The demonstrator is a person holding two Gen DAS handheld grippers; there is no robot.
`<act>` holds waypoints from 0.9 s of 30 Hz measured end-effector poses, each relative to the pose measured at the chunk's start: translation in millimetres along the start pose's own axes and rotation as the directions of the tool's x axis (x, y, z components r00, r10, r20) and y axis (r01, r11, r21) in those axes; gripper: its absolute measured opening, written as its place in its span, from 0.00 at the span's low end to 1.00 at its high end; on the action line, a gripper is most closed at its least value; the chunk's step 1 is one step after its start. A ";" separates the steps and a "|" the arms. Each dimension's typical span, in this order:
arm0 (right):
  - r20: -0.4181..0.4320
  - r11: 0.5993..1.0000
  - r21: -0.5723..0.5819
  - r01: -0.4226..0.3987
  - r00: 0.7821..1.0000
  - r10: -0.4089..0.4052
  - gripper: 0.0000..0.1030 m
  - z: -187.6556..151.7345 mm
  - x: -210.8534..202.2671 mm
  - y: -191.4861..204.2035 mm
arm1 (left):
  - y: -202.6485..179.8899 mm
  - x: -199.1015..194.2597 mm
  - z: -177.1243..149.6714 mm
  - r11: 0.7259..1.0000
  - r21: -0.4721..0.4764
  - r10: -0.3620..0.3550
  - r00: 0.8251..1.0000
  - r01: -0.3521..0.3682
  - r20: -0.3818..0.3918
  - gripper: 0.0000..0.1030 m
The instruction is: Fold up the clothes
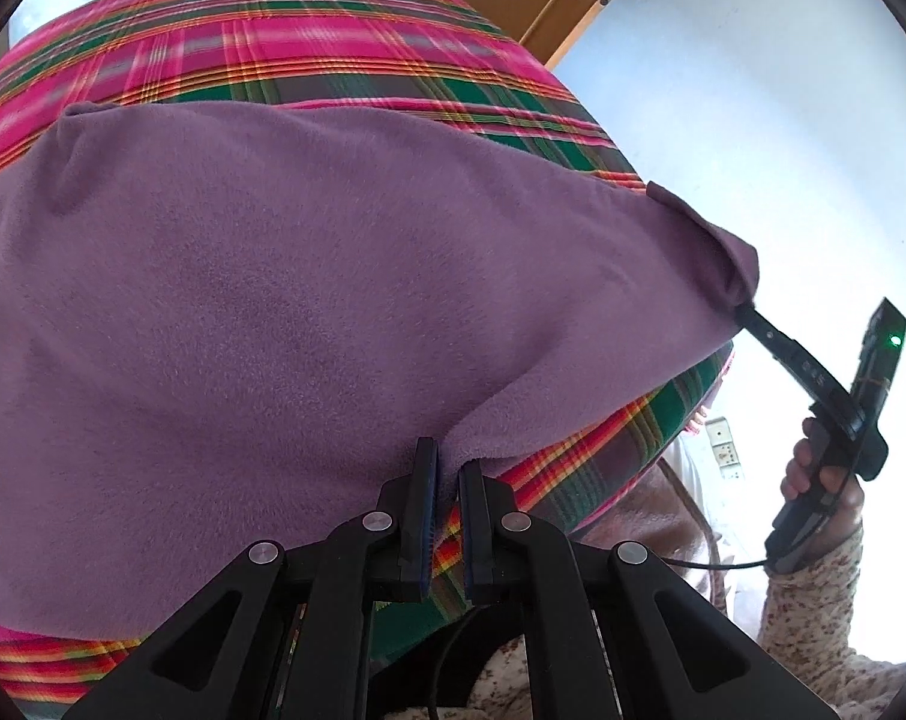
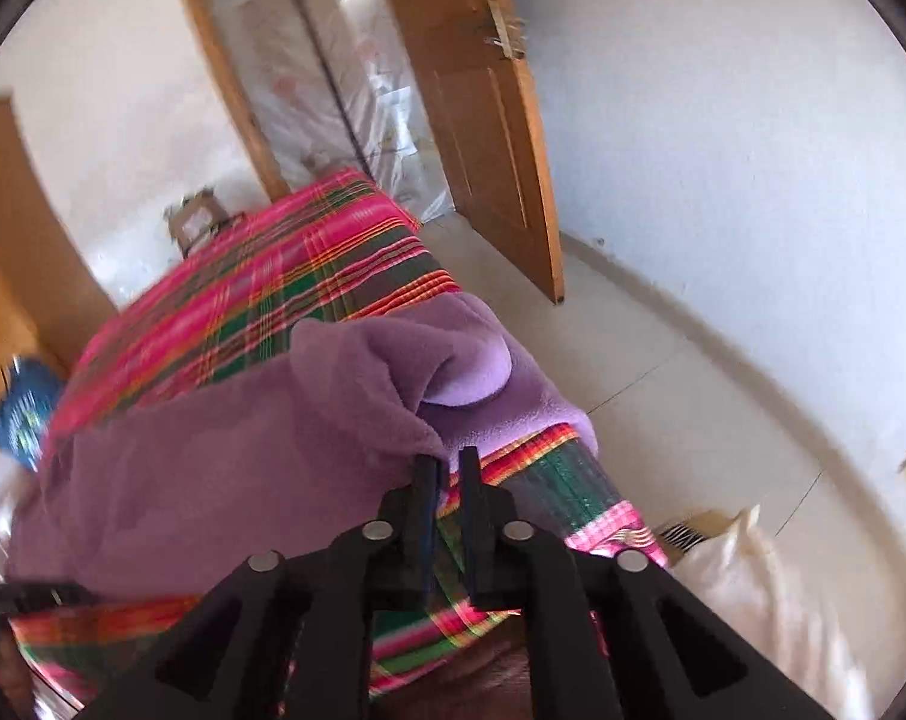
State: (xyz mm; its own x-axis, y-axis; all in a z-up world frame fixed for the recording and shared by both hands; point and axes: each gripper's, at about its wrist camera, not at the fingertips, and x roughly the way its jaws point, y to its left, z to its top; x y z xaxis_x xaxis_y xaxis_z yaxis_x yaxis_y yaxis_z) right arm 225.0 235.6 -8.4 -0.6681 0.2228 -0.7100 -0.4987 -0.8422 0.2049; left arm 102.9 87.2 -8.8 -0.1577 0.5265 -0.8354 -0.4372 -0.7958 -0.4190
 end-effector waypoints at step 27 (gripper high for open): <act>-0.107 0.870 -0.487 0.079 0.983 -0.149 0.28 62.8 66.7 100.9 | 4.9 -1.1 0.9 1.000 -0.019 -0.022 1.000 0.022 0.007 0.06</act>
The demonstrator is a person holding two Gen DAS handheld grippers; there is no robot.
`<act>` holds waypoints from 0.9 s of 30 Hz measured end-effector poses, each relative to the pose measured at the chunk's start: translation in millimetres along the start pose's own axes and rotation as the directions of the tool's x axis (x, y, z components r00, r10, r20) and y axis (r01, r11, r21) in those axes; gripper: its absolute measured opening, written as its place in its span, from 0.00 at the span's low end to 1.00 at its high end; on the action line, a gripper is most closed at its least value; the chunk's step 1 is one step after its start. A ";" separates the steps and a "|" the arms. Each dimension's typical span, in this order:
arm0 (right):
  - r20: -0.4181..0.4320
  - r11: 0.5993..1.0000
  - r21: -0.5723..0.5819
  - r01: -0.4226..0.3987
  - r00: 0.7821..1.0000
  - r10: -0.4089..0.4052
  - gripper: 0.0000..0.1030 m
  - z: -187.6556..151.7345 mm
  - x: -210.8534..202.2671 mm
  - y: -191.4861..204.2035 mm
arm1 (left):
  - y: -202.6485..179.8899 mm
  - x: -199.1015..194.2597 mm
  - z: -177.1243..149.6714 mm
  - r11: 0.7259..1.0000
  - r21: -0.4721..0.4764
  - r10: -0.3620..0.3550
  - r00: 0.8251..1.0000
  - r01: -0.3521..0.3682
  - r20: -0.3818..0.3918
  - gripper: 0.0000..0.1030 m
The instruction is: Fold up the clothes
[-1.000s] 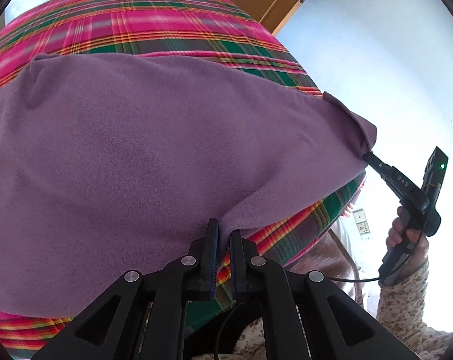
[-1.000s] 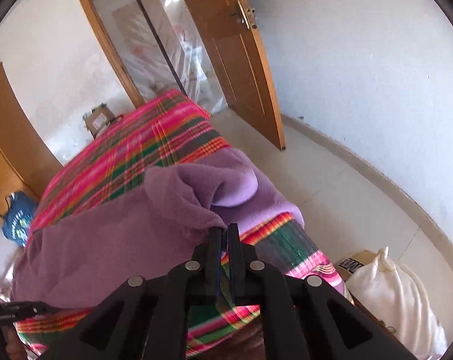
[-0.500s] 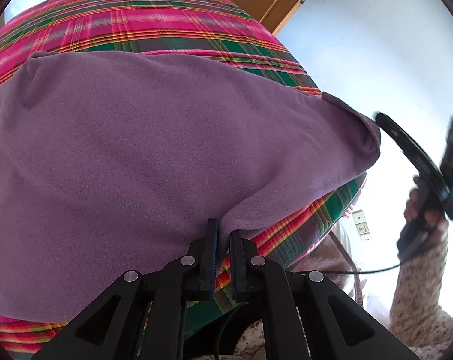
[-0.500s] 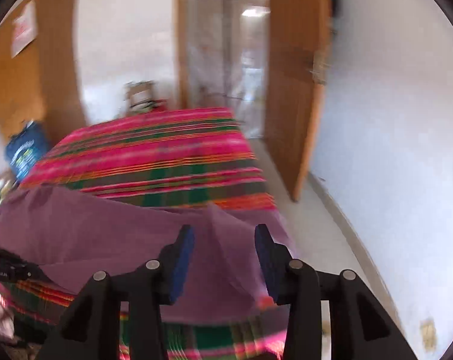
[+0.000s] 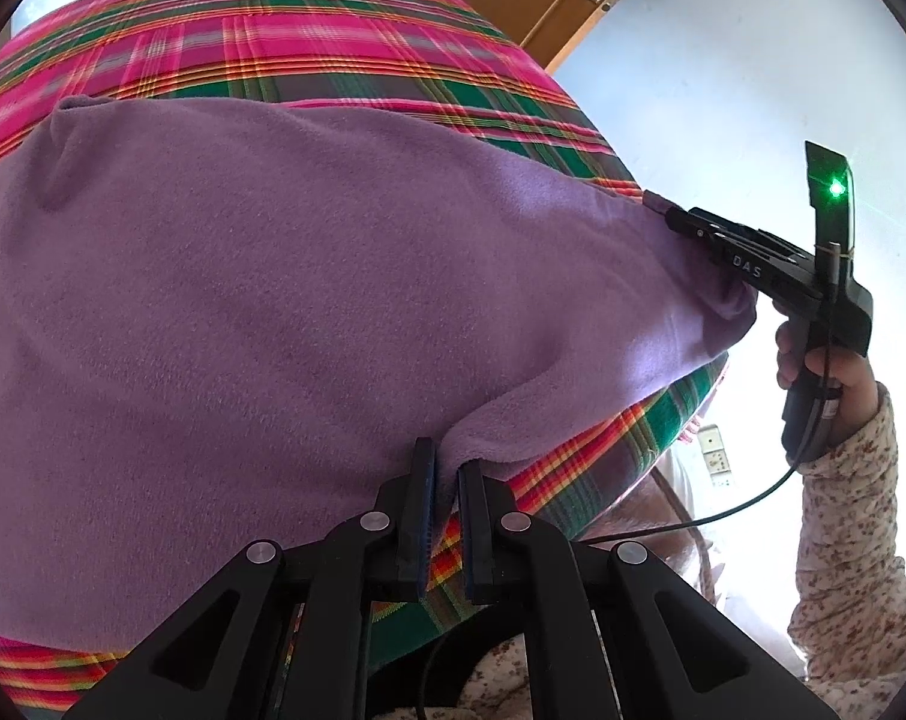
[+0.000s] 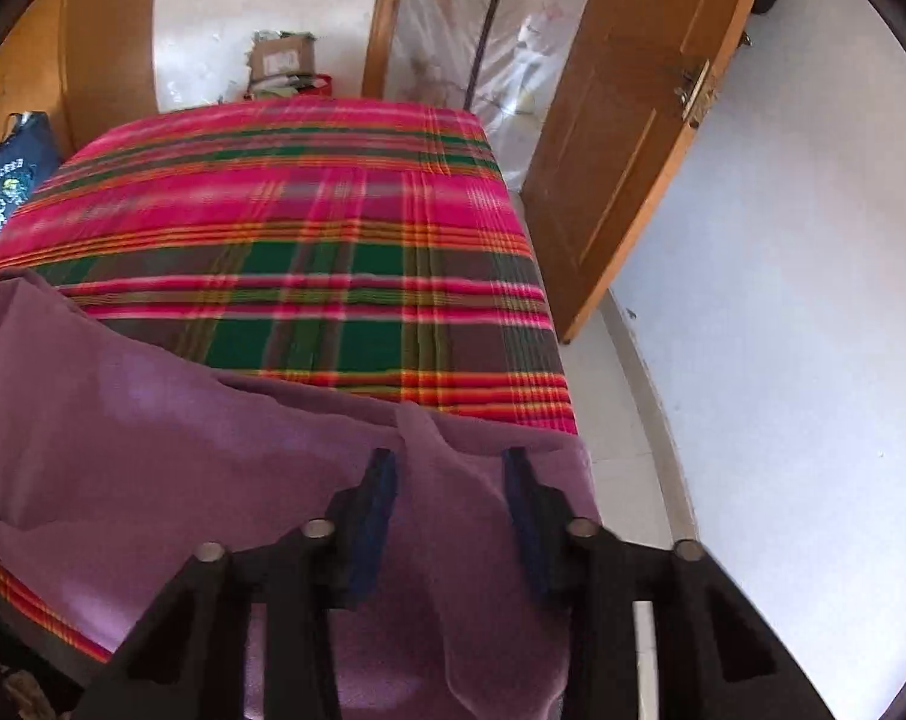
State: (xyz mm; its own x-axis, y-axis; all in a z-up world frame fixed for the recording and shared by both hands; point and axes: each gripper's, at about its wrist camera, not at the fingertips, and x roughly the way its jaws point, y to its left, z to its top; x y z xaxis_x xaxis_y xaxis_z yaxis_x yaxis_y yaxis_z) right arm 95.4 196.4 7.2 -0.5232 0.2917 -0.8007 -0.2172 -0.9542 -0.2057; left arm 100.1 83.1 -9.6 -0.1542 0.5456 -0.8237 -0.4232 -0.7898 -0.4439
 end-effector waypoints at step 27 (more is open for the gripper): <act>0.232 0.960 0.276 0.053 0.965 -0.120 0.03 12.3 -43.6 -97.6 | -12.3 -11.9 10.0 0.999 0.000 0.045 0.998 -0.045 0.045 0.06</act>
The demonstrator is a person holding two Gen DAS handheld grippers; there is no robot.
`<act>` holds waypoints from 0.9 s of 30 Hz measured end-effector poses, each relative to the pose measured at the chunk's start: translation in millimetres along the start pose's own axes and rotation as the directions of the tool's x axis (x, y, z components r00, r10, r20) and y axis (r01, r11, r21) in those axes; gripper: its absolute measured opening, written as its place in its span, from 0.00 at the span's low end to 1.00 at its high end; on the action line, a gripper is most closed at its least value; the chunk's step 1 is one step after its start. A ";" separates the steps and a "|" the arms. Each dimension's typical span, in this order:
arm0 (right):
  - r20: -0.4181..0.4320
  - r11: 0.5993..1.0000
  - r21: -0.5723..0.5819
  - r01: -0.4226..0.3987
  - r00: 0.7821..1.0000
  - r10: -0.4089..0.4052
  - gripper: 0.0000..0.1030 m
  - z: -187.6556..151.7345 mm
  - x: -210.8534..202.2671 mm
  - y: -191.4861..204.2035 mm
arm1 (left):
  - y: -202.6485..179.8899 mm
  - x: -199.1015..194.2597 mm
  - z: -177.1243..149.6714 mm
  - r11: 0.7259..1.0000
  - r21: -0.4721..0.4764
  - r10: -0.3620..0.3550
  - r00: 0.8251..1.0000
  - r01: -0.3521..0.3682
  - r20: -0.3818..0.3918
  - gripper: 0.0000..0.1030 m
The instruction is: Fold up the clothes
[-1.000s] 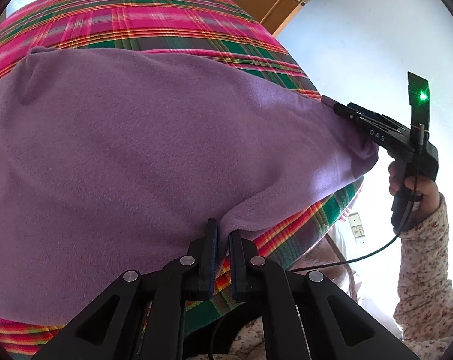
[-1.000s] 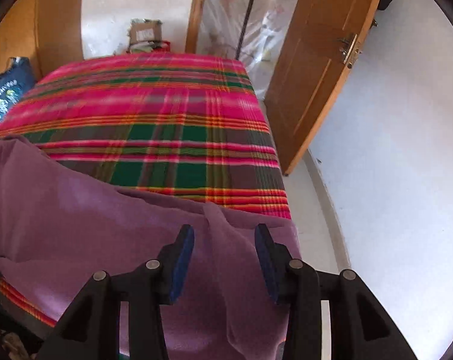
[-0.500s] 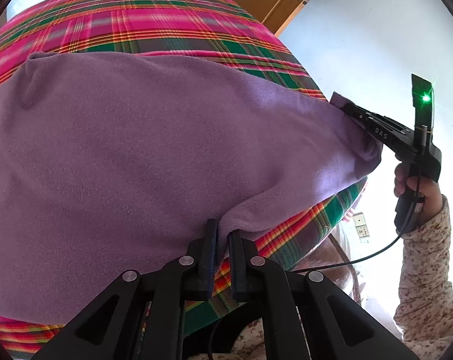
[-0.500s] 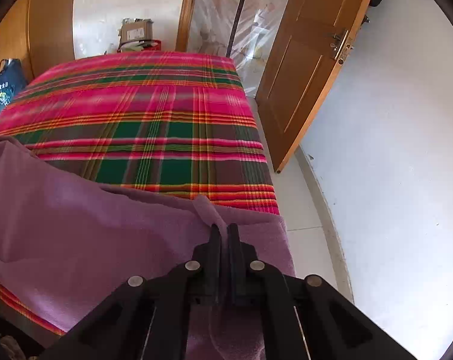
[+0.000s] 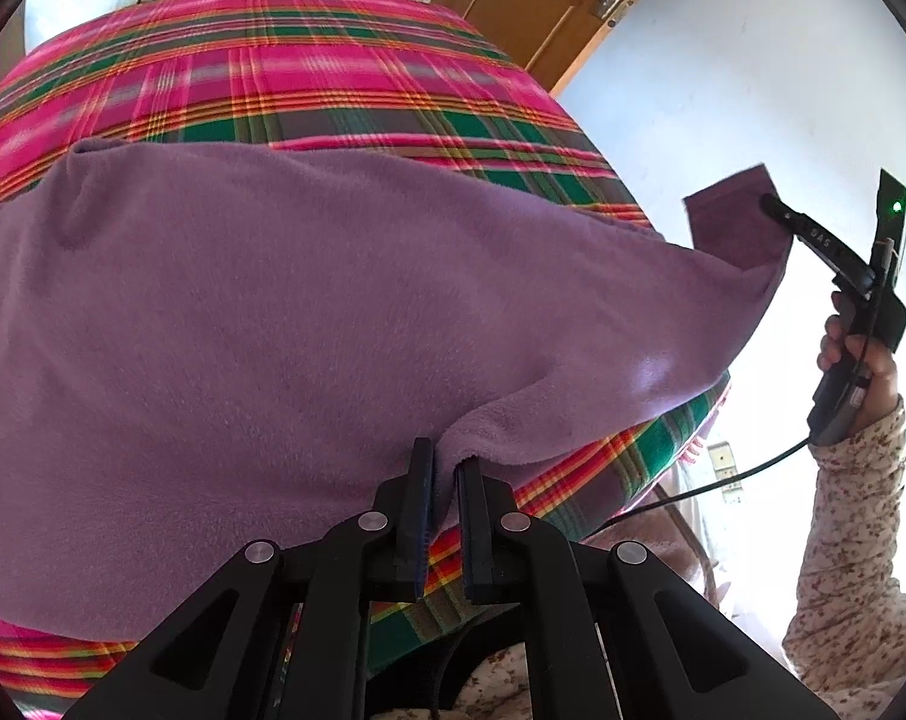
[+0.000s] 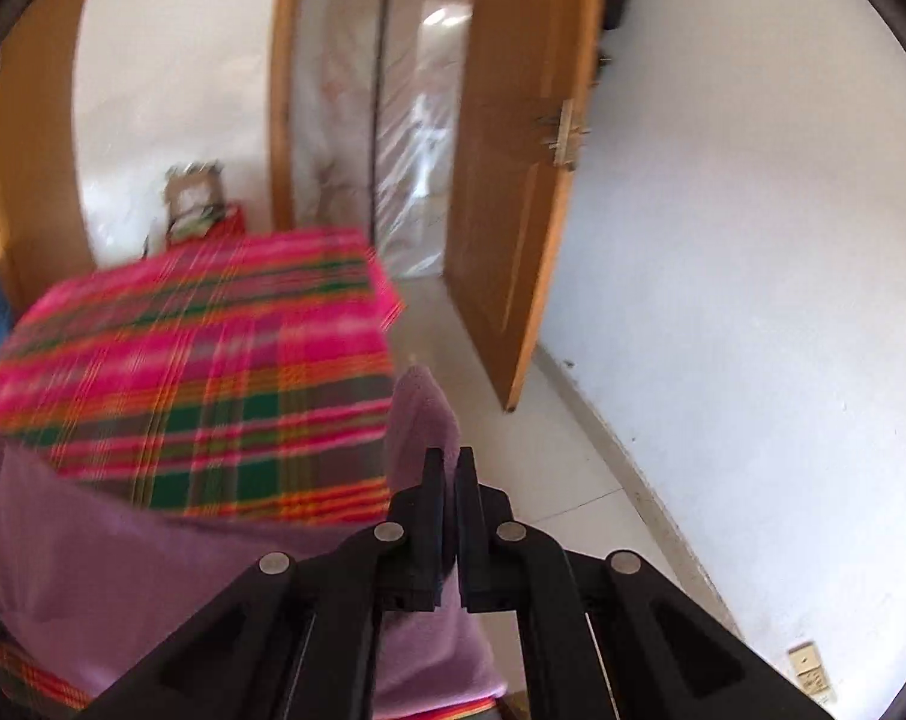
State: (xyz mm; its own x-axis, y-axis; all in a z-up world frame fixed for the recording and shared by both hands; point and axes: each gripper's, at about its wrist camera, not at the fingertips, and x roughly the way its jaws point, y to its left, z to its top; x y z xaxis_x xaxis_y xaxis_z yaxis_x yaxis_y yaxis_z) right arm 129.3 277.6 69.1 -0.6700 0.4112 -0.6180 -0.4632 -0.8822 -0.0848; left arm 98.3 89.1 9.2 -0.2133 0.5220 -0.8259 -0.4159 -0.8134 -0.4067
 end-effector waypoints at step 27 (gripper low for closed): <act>0.079 0.970 0.238 -0.053 0.996 0.035 0.03 37.4 43.1 -48.7 | -5.8 -21.1 39.0 0.999 -0.041 -0.015 0.995 0.019 0.097 0.06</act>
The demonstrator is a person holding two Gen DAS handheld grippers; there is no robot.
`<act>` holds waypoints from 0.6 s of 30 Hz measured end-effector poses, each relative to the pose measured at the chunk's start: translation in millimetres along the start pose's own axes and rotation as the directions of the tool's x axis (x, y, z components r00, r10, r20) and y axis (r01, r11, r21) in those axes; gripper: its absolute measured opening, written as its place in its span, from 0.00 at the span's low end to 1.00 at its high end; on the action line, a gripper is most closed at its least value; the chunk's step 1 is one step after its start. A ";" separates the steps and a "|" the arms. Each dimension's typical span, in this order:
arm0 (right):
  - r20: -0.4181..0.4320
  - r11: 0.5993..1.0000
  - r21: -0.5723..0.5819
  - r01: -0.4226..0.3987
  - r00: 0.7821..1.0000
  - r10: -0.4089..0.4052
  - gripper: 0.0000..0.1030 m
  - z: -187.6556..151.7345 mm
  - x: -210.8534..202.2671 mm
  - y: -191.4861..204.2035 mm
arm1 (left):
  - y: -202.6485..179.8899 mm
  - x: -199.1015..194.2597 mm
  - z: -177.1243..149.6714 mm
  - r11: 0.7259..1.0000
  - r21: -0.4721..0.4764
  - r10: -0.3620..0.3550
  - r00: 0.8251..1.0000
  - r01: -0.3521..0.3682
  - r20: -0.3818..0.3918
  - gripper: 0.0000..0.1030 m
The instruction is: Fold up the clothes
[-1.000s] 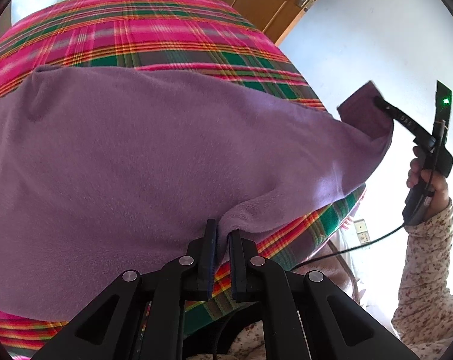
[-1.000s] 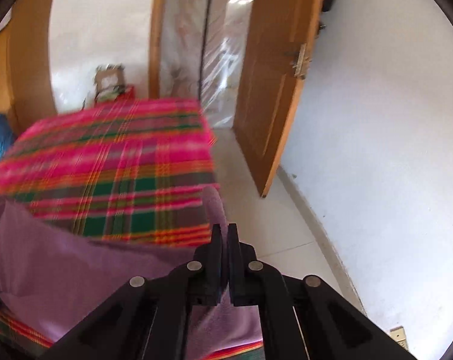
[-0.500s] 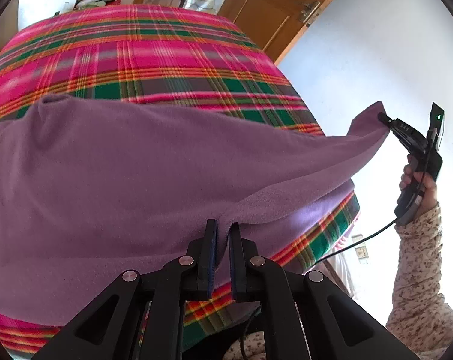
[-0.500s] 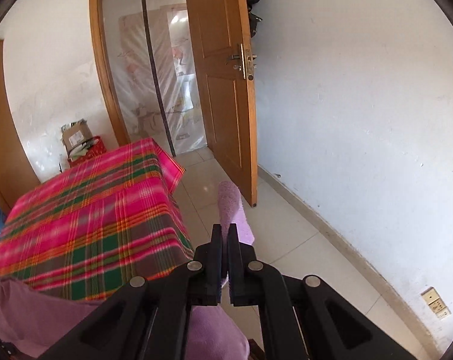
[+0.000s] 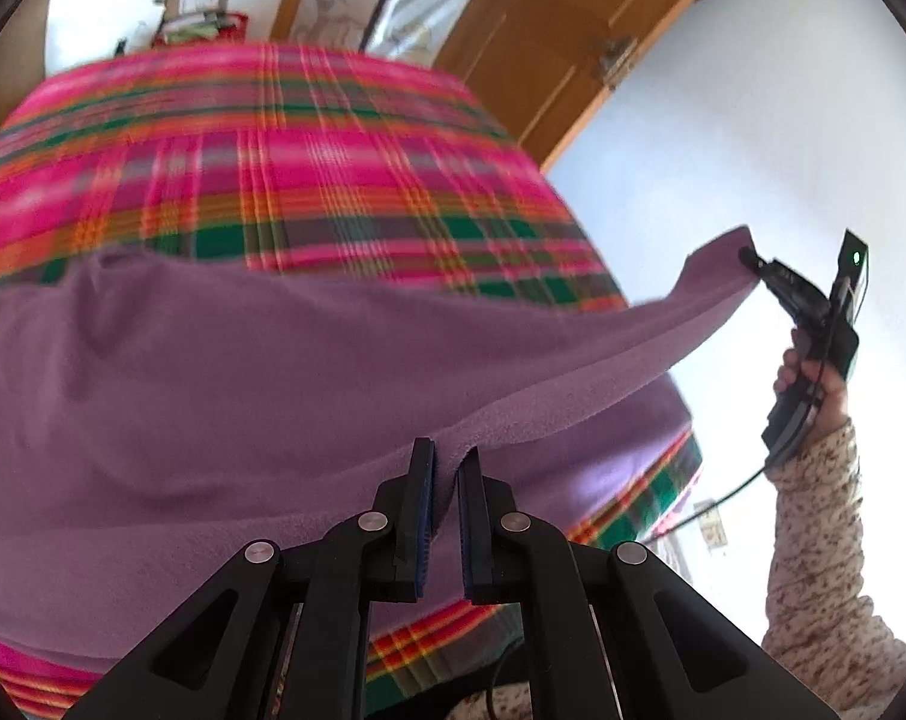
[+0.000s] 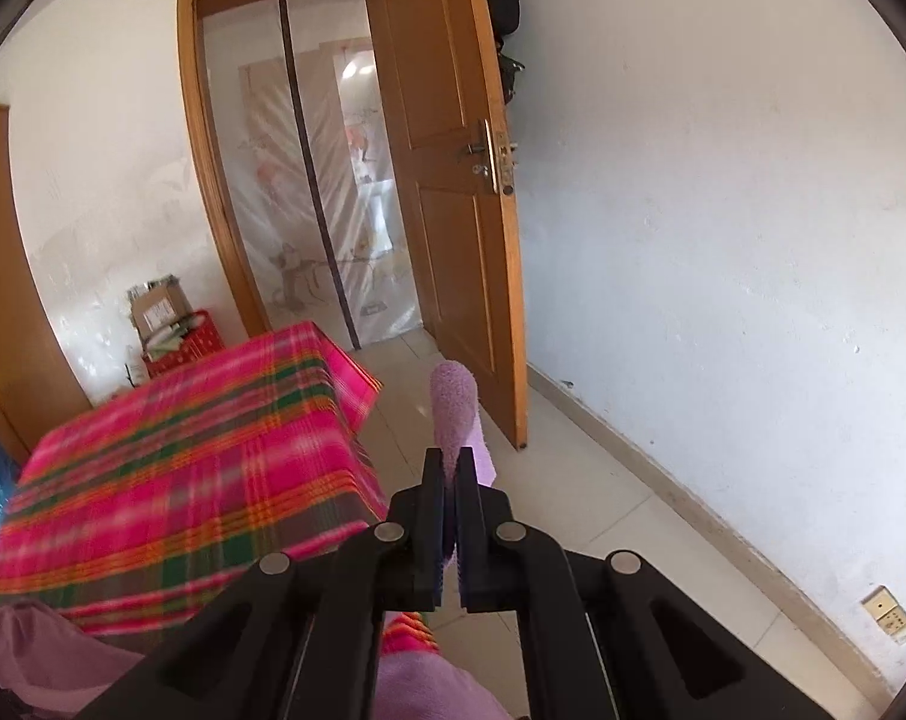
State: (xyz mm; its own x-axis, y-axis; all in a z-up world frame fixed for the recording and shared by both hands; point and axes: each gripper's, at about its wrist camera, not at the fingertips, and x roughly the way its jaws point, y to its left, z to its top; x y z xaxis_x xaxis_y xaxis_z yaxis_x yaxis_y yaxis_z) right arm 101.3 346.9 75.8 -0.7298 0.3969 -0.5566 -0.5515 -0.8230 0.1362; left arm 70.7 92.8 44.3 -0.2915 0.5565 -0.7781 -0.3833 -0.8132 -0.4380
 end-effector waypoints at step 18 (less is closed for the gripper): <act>-0.172 0.977 0.211 0.034 0.985 0.003 0.03 -105.3 8.1 -89.0 | -6.5 43.1 -38.5 0.997 0.071 0.048 0.985 -0.037 -0.167 0.07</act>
State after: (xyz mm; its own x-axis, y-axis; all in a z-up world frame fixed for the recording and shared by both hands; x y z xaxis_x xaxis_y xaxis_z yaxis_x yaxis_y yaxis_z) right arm 187.0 380.5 -27.1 -0.6513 0.3184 -0.6888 -0.6486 -0.7048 0.2874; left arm 94.4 115.5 -3.7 -0.1591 0.4801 -0.8627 -0.4332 -0.8191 -0.3760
